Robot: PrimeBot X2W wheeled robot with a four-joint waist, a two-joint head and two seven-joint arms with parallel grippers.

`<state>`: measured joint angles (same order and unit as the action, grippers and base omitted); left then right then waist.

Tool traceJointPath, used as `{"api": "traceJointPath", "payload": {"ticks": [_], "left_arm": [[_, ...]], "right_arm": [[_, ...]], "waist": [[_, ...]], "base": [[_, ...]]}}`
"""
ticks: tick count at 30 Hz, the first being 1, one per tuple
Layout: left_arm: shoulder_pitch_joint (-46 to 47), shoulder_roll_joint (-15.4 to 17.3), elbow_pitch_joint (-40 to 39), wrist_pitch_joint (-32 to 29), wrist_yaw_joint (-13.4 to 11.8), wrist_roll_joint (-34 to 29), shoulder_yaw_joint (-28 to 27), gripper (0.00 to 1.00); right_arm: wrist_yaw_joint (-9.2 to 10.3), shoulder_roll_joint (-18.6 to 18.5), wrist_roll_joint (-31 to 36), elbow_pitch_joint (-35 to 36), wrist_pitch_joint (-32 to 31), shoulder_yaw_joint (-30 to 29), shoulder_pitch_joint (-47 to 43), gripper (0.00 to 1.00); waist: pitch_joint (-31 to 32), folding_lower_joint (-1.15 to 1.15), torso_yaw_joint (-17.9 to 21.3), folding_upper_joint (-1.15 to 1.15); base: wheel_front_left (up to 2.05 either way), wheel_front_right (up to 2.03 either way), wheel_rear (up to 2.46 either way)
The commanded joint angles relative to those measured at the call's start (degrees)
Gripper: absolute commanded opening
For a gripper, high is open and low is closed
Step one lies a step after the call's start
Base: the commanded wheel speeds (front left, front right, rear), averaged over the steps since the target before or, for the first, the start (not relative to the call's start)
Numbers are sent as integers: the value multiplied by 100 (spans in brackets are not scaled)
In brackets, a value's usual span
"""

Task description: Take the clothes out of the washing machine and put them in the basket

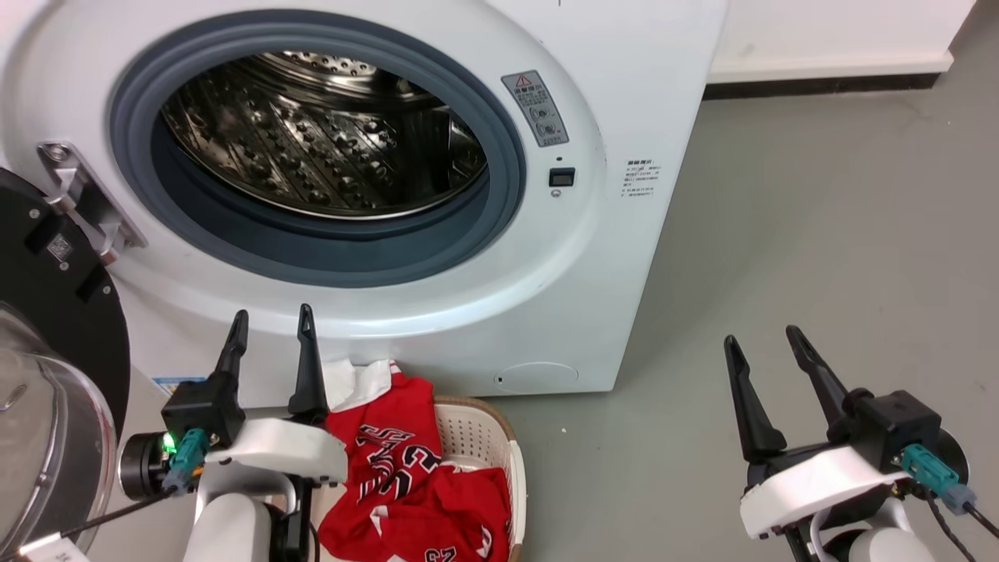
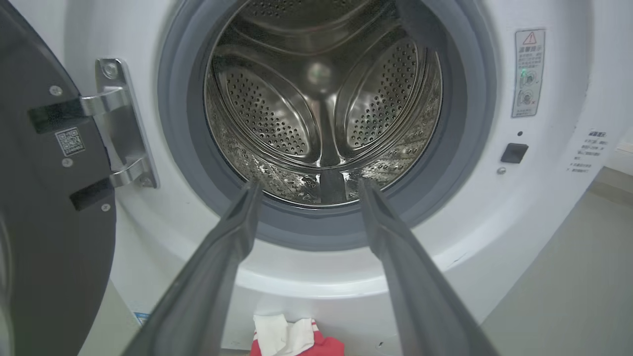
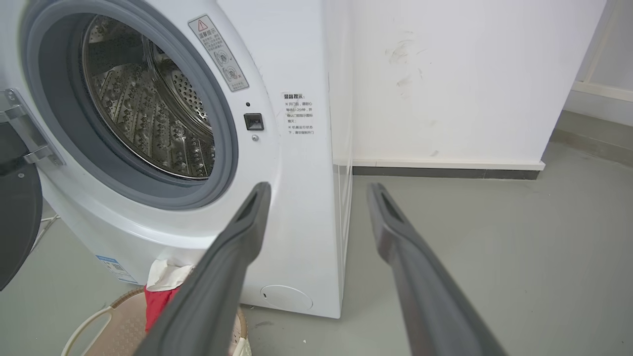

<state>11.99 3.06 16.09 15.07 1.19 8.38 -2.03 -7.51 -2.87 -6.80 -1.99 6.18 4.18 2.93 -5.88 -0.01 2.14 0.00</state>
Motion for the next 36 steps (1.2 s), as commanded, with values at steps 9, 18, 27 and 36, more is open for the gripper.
{"api": "traceJointPath", "payload": {"ticks": [9,18,27,36], "left_arm": [[-744,221,-657,-230,41,-323,248,100],[-1449,315,-1477,-742,-135,-470,358,100],[-1612,314,-1608,-869,-173,-401,400,100],[-1525,354,-1596,-850,-229,-309,364,100]], "right_arm": [[4,-1,332,174,-105,-127,-431,100],[4,-1,559,456,-269,-295,-753,100],[4,-1,516,498,-314,-245,-849,100],[4,-1,420,441,-274,-201,-809,100]], "waist": [[478,1,-13,0],[727,1,-36,0],[784,1,-27,0],[736,1,9,0]], "base": [[0,0,0],[0,0,0],[0,0,0],[0,0,0]]}}
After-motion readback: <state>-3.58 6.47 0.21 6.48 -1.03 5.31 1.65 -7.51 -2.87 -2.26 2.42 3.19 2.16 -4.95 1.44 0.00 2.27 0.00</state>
